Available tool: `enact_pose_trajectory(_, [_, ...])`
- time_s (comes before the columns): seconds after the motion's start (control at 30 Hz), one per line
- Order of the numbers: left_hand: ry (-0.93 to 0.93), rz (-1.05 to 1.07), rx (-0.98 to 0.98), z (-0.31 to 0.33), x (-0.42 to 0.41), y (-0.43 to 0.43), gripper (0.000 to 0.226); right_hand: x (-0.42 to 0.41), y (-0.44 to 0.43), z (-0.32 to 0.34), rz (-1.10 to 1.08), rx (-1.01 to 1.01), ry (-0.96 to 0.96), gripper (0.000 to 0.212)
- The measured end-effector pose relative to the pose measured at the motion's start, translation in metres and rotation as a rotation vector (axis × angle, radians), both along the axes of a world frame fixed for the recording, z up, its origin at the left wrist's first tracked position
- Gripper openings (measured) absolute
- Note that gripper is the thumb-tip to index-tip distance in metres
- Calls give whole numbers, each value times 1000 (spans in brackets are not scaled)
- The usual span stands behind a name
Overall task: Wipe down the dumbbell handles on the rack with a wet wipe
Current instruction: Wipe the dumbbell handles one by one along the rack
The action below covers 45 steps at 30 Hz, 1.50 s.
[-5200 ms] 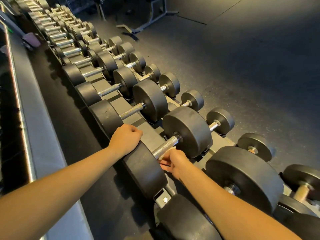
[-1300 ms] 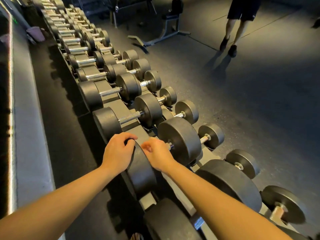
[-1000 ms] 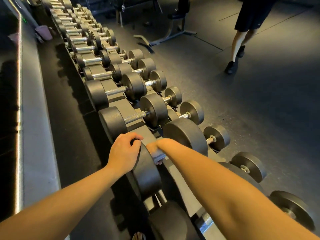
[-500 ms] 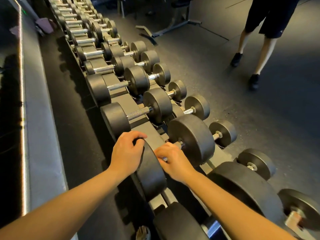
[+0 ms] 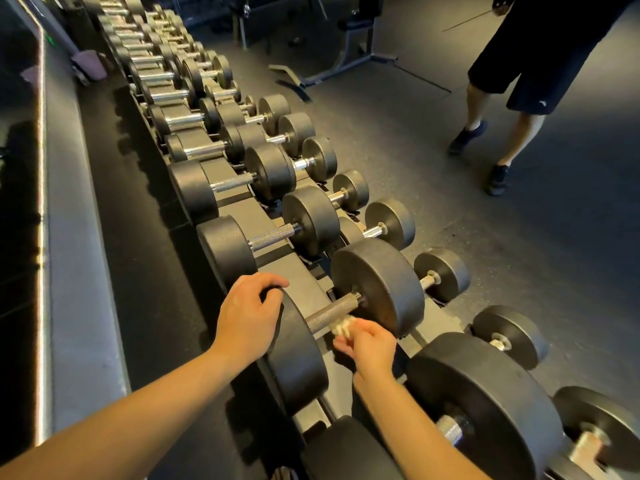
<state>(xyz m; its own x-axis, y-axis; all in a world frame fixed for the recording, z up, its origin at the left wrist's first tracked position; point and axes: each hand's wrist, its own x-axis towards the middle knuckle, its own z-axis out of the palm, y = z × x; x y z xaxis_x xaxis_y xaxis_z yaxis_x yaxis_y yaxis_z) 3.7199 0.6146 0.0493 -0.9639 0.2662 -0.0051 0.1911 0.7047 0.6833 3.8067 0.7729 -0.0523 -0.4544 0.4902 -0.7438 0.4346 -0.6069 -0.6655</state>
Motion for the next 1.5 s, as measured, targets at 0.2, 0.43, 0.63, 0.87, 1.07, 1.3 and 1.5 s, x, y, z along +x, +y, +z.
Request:
enact_pose_trajectory(0.2, [-2, 13, -9, 1, 1, 1, 28, -38, 4, 24, -363, -568, 93, 17])
enact_pose_trajectory(0.43, [-4, 17, -12, 0, -1, 1, 29, -31, 16, 36, -381, -468, 18, 7])
enact_pose_trajectory(0.63, [2, 11, -6, 3, 1, 2, 29, -53, 9, 36, -421, -457, -70, 22])
enact_pose_trajectory(0.87, [-1, 21, -14, 2, 2, 2, 29, -41, 4, 47, -477, -471, -6, 33])
enact_pose_trajectory(1.07, [8, 21, -15, 3, 2, 2, 29, -40, -15, 54, 79, 247, -59, 28])
enact_pose_trajectory(1.3, [0, 21, 0, 3, 1, 1, 29, -7, -8, 38, 718, 990, -156, 49])
enact_pose_trajectory(1.5, [0, 16, 0, 2, 1, 1, 28, -10, 6, 48, 1090, 1393, -62, 57])
